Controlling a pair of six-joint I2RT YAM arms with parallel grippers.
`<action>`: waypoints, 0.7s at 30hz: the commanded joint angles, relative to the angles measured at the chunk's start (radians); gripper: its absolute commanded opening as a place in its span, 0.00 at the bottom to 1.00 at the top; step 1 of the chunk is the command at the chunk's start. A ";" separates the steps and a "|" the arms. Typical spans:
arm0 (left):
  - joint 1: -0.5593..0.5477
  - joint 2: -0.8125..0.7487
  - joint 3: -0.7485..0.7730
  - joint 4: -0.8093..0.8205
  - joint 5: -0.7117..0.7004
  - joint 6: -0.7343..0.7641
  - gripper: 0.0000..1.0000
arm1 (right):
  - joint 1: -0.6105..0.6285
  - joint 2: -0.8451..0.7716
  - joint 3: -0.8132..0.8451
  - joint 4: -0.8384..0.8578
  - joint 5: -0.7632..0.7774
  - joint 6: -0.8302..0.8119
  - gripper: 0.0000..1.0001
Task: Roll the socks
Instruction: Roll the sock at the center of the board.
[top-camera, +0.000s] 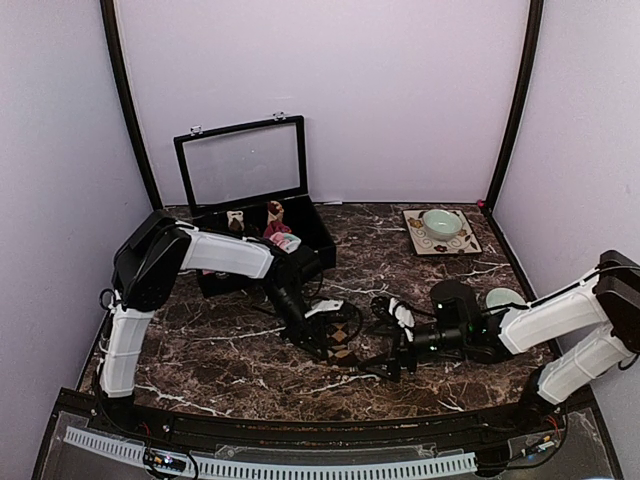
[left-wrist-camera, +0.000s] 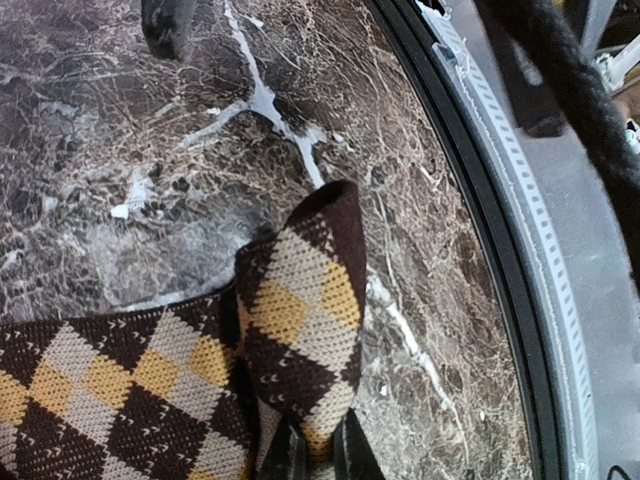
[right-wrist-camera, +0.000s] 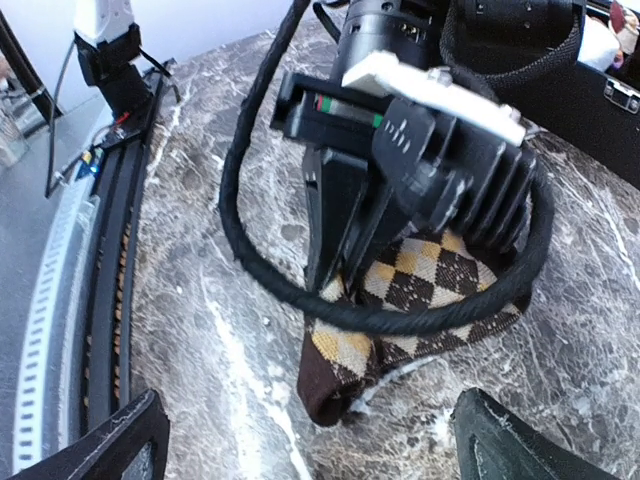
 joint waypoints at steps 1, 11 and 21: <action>0.019 0.125 -0.007 -0.194 -0.147 -0.023 0.07 | 0.020 -0.057 -0.016 -0.027 0.221 -0.056 0.99; 0.044 0.151 0.023 -0.207 -0.141 -0.051 0.08 | -0.026 -0.178 -0.171 0.352 0.517 0.078 0.97; 0.058 0.168 0.042 -0.225 -0.137 -0.057 0.09 | -0.025 0.205 -0.078 0.595 -0.038 -0.104 0.58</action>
